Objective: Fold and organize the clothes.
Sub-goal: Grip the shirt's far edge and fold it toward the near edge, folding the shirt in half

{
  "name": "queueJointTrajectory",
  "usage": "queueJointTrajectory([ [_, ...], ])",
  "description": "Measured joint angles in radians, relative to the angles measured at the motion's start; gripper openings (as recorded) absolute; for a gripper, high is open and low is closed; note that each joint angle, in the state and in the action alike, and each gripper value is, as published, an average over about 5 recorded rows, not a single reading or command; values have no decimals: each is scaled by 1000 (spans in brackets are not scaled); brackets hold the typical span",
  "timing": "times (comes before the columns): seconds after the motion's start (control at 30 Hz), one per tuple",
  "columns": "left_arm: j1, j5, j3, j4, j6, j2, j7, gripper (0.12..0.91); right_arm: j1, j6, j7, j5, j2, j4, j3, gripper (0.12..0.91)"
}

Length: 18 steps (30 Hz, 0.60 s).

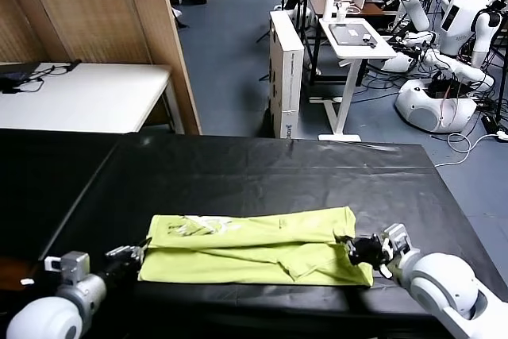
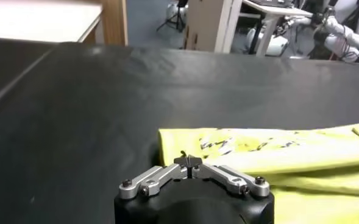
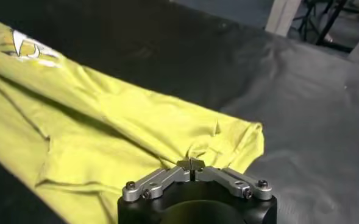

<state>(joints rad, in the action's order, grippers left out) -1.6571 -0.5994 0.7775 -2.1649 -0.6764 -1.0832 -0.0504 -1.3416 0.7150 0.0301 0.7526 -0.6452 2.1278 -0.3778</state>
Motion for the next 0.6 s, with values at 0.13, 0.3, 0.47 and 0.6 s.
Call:
queueJointTrajectory([
  [0.13, -23, 9, 16, -23, -15, -20, 13, 420, -23, -1, 2, 25, -6, 25, -40, 489],
  [0.3, -29, -7, 50, -45, -13, -46, 34, 758, -28, -9, 0, 44, -25, 40, -103, 782],
  [0.47, 18, -60, 81, -27, 4, -44, 67, 899, 8, -41, -32, 44, -59, 8, -130, 902],
  [0.6, 79, -60, 68, 6, 24, -34, 68, 906, 63, -64, -71, 31, -112, -48, -112, 906],
])
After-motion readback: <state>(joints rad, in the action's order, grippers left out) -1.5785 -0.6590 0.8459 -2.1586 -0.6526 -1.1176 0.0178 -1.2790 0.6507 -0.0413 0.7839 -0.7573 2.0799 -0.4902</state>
